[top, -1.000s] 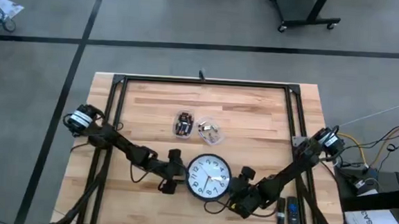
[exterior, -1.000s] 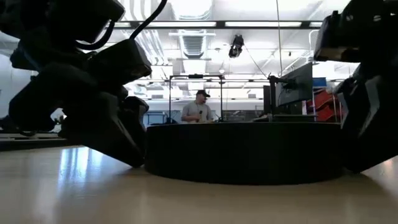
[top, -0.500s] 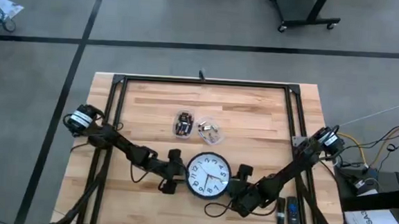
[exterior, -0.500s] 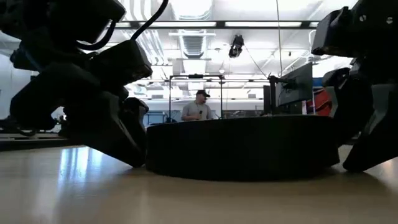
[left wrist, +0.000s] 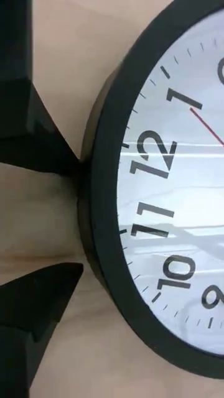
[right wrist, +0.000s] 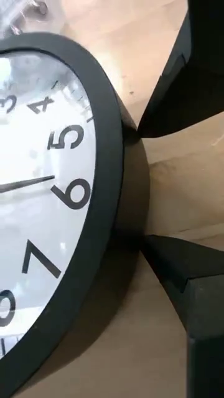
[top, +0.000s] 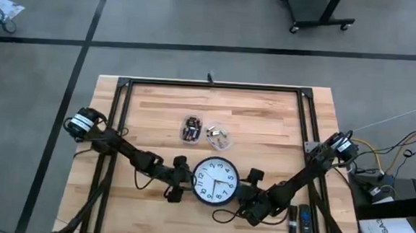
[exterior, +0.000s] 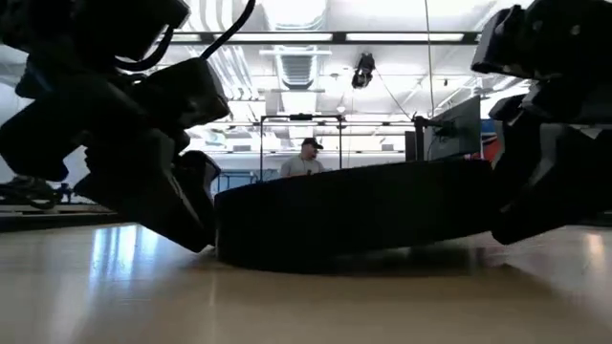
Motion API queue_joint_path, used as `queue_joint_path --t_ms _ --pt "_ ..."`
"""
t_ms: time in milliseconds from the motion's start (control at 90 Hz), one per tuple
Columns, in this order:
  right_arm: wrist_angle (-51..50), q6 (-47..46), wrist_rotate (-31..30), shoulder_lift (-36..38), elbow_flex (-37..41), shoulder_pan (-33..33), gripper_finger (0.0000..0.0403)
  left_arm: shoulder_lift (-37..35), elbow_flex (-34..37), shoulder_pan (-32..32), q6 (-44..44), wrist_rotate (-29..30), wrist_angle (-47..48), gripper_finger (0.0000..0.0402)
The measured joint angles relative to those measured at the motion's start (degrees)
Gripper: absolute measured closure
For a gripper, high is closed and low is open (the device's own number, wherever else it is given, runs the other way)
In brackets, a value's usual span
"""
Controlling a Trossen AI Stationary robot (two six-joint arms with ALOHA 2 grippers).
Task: Insert battery
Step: Insert the silver battery into the clock's battery compartment
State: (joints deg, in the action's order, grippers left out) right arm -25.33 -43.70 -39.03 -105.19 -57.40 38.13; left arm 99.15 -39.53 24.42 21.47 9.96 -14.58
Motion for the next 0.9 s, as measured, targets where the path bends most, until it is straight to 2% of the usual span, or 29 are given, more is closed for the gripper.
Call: queue_joint_path --t_ms 278,522,722,900 --pt "-7.1 -3.2 -1.5 0.0 -3.1 -0.1 0.0156 -0.1 -0.1 1.5 1.4 -1.6 0.0 0.0185" --pt "-7.0 -4.6 -1.7 -0.6 -2.8 -0.1 0.0106 -0.2 -0.2 1.7 1.6 -2.3 0.1 0.018" --pt "-4.9 0.3 -2.3 -3.9 -3.1 -0.2 0.0059 -0.2 -0.2 1.7 1.2 -2.3 0.2 0.0184" --pt "-5.0 5.9 -6.1 -6.1 -4.7 -0.1 0.0057 -0.3 -0.2 1.7 1.5 -2.3 0.4 0.0187"
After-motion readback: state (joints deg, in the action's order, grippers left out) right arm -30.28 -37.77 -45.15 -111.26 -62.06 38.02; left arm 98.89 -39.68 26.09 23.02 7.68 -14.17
